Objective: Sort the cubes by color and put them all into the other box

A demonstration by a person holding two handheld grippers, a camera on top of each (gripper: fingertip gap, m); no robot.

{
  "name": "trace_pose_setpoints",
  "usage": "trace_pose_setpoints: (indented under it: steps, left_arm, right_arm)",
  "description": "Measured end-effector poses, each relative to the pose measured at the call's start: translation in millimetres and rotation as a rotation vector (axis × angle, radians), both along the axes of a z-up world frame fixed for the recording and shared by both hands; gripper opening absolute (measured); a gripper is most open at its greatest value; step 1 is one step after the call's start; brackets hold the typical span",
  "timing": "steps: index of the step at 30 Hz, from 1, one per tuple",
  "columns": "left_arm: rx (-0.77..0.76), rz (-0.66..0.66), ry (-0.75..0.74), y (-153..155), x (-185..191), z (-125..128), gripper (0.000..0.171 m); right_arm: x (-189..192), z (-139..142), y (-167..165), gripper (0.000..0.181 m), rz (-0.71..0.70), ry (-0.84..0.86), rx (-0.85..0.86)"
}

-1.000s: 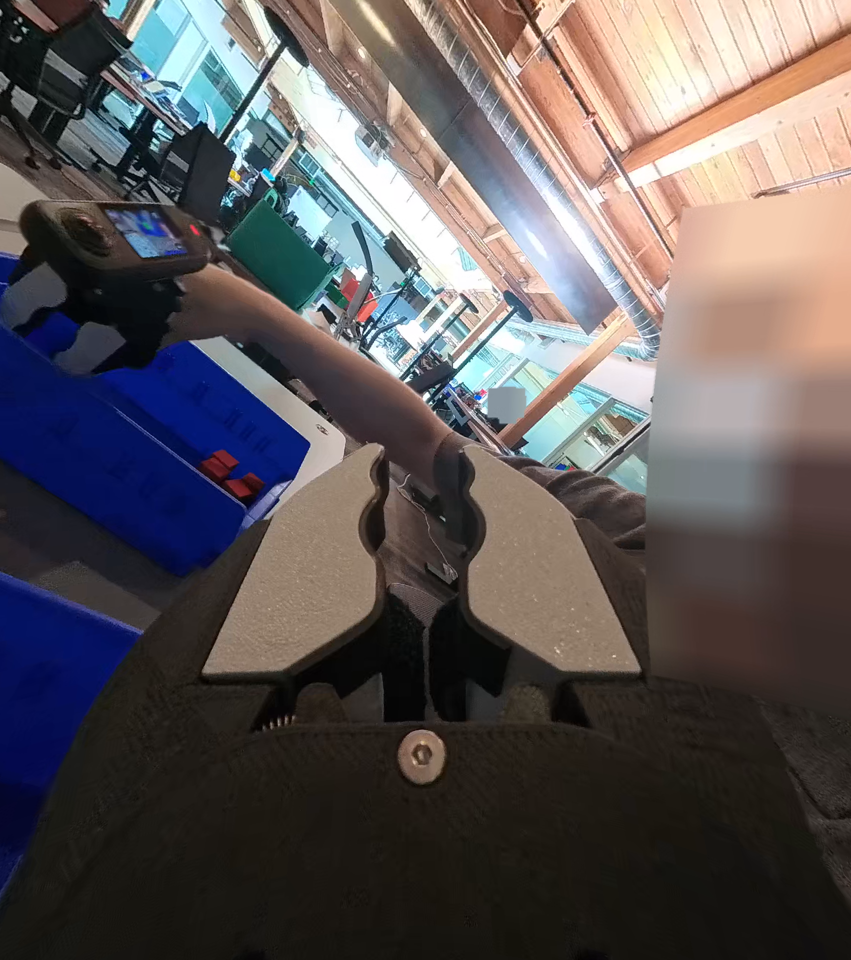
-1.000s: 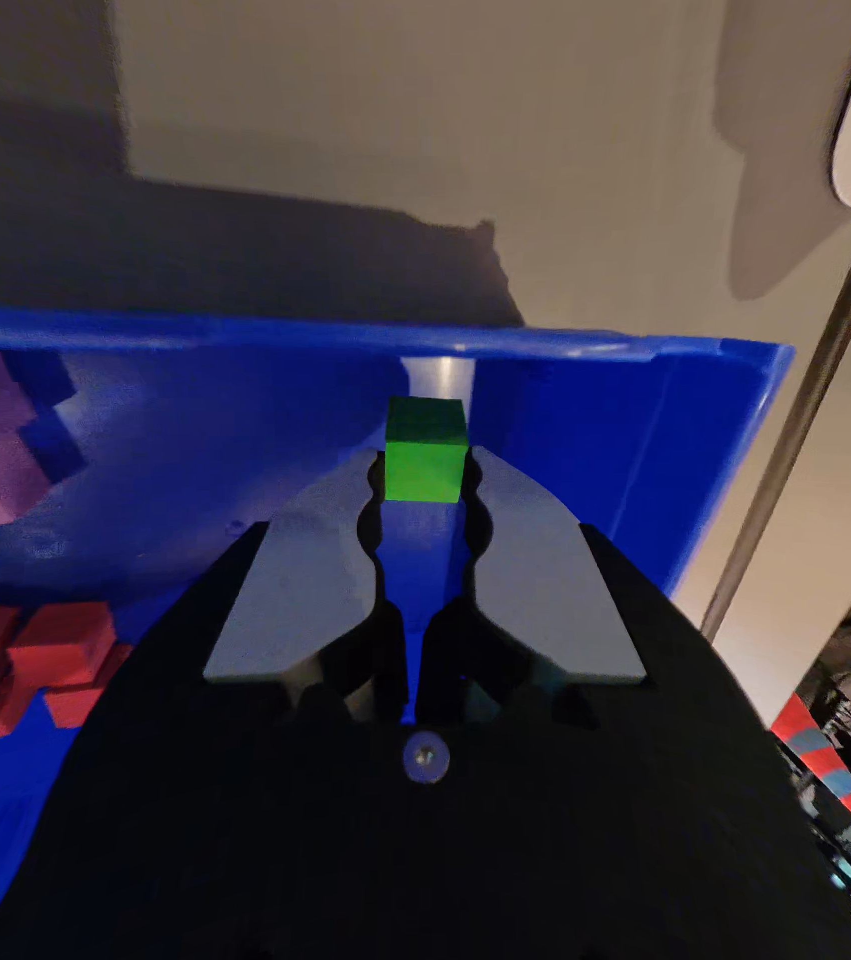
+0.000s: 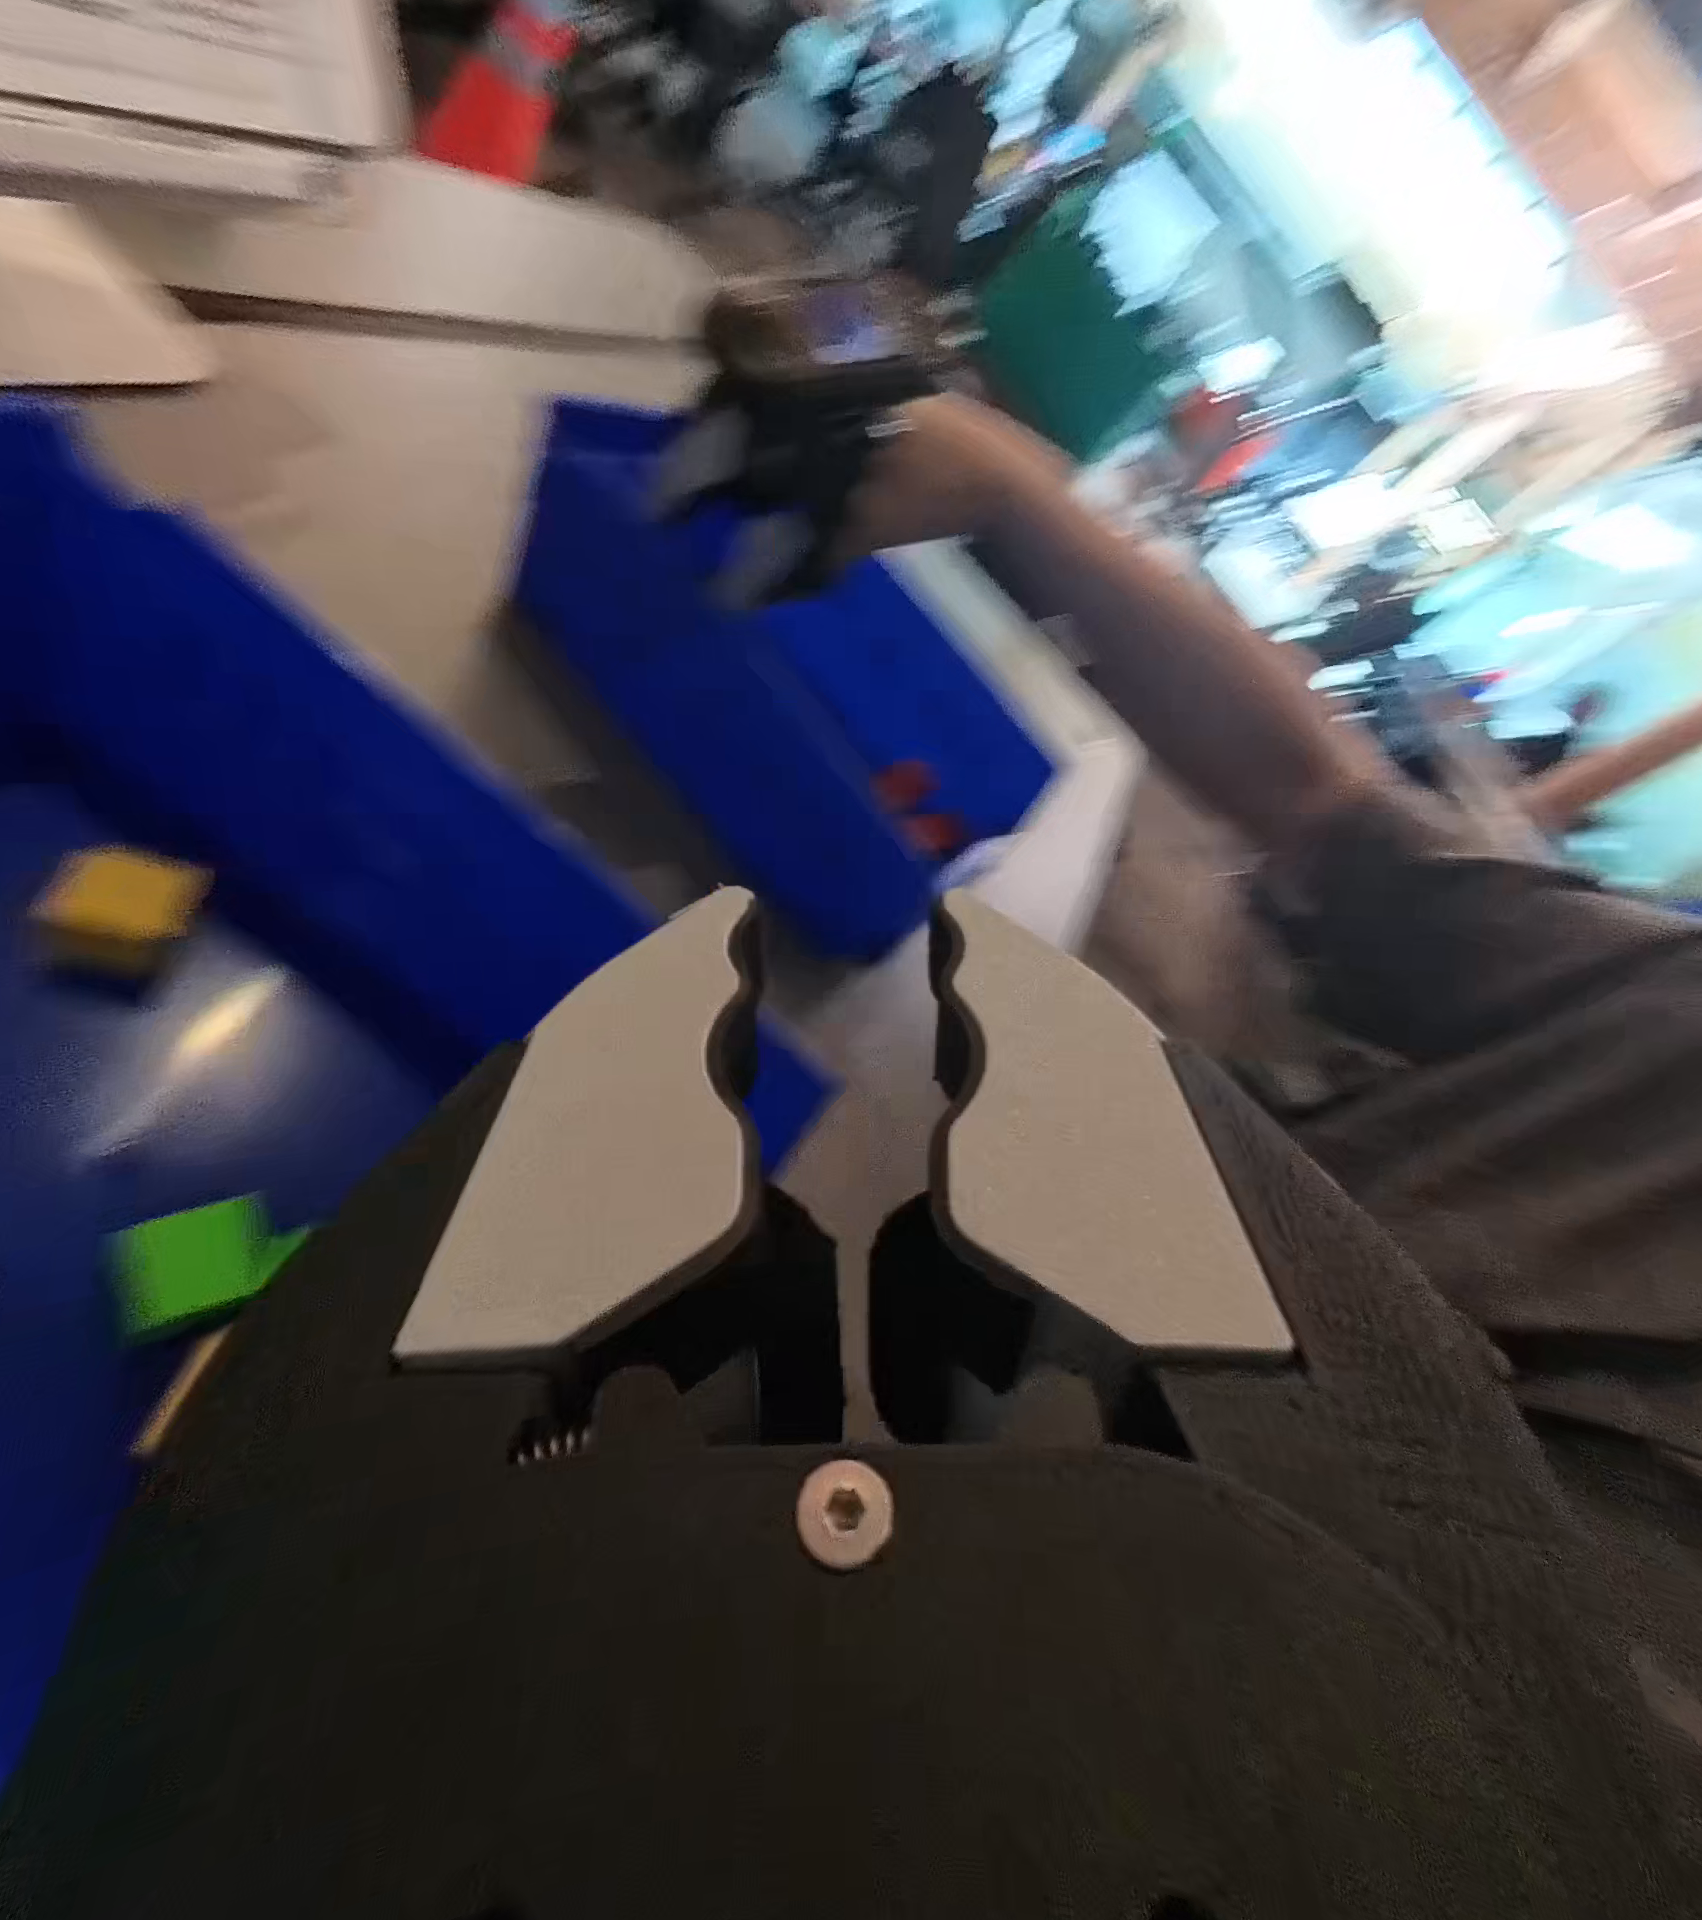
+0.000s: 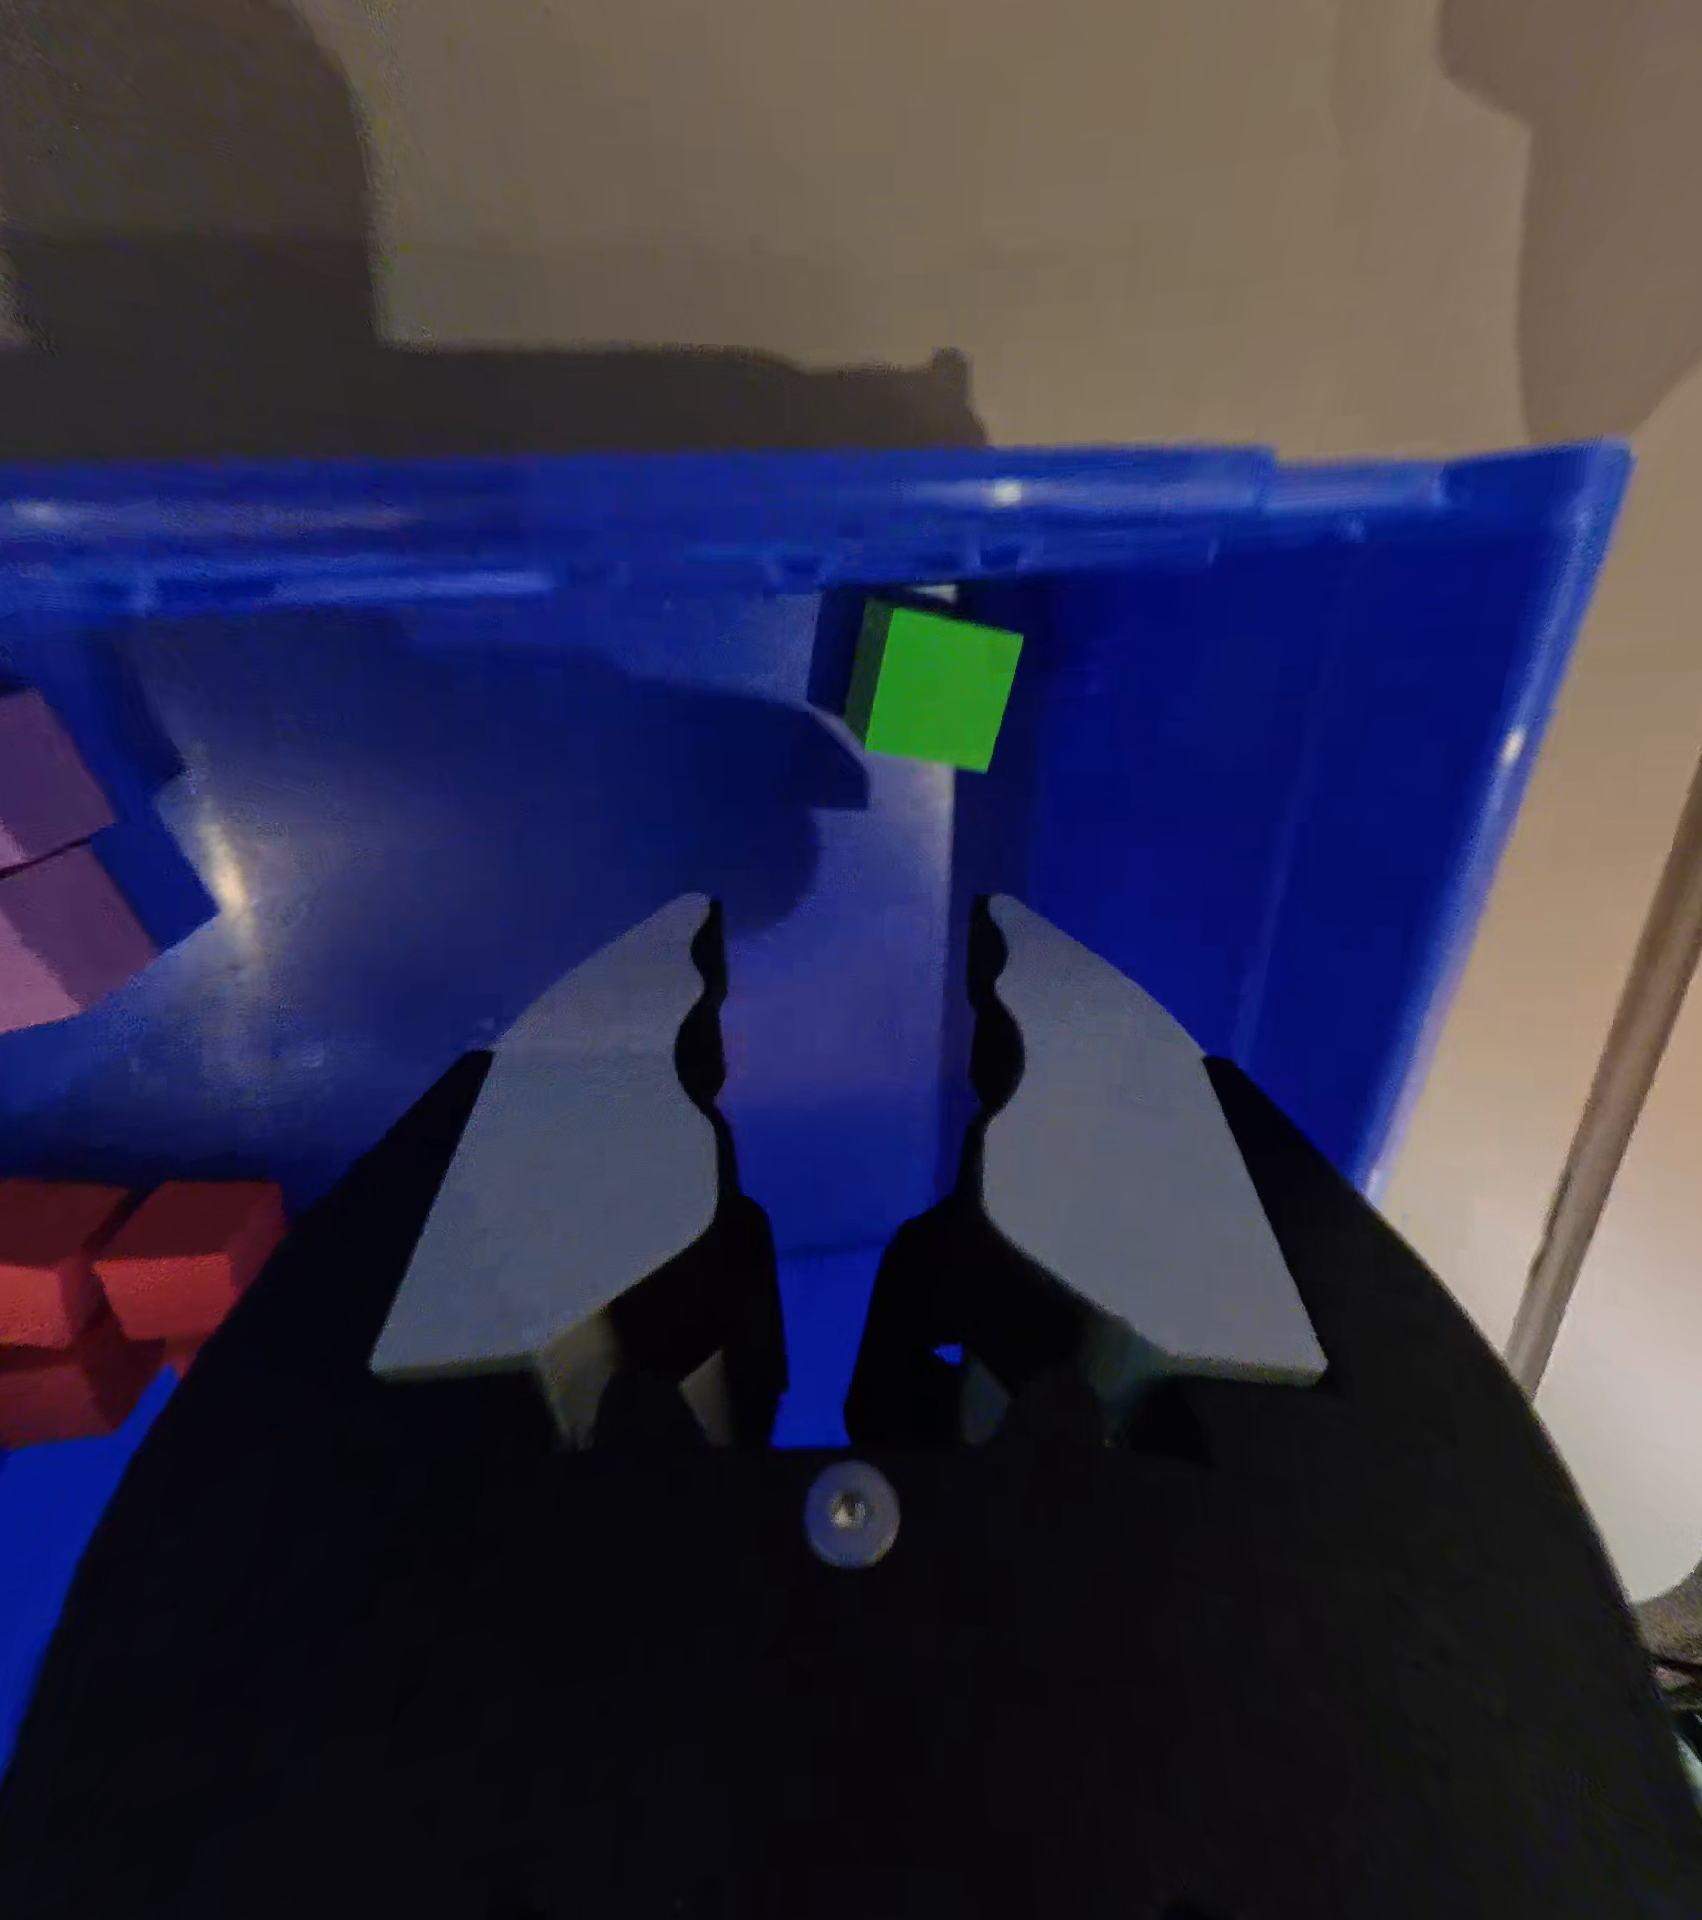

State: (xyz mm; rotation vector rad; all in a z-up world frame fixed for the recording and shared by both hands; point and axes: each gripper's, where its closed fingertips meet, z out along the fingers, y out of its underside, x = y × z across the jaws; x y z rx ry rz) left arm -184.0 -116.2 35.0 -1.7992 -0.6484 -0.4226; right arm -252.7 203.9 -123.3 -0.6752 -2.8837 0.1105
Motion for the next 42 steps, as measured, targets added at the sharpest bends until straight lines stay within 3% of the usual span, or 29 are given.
trace_pose_setpoints:
  steps: [4, 7, 9, 16, 26, 36, 38, 42]
  left_arm:
    - [-0.382, 0.229, 0.102, -24, -61, -41, 0.046]
    - [-0.589, 0.358, 0.075, -35, -98, -72, 0.049]
    - [-0.685, 0.408, -0.023, -40, -114, -94, 0.049]
    - [-0.813, 0.529, -0.197, -45, -159, -124, 0.037]
    - [-0.982, 0.556, -0.339, -48, -167, -162, 0.052]
    - [-0.999, 0.564, -0.388, -46, -171, -185, 0.041]
    - [-0.982, 0.561, -0.385, -45, -172, -185, 0.03]
    - [-0.92, 0.557, -0.378, -41, -172, -176, 0.03]
  right_arm:
    - [17, 30, -3, 0.043, 0.005, 0.127, -0.02]
    - [29, 49, -14, 0.041, 0.03, 0.242, -0.018]
    - [38, 58, -25, 0.039, 0.047, 0.299, -0.027]
    - [64, 80, -55, 0.038, 0.122, 0.42, -0.083]
    - [81, 83, -62, 0.038, 0.162, 0.495, -0.191]
    - [95, 80, -47, 0.038, 0.156, 0.507, -0.206]
    - [97, 81, -47, 0.038, 0.157, 0.508, -0.2]
    - [98, 83, -48, 0.038, 0.154, 0.511, -0.18]
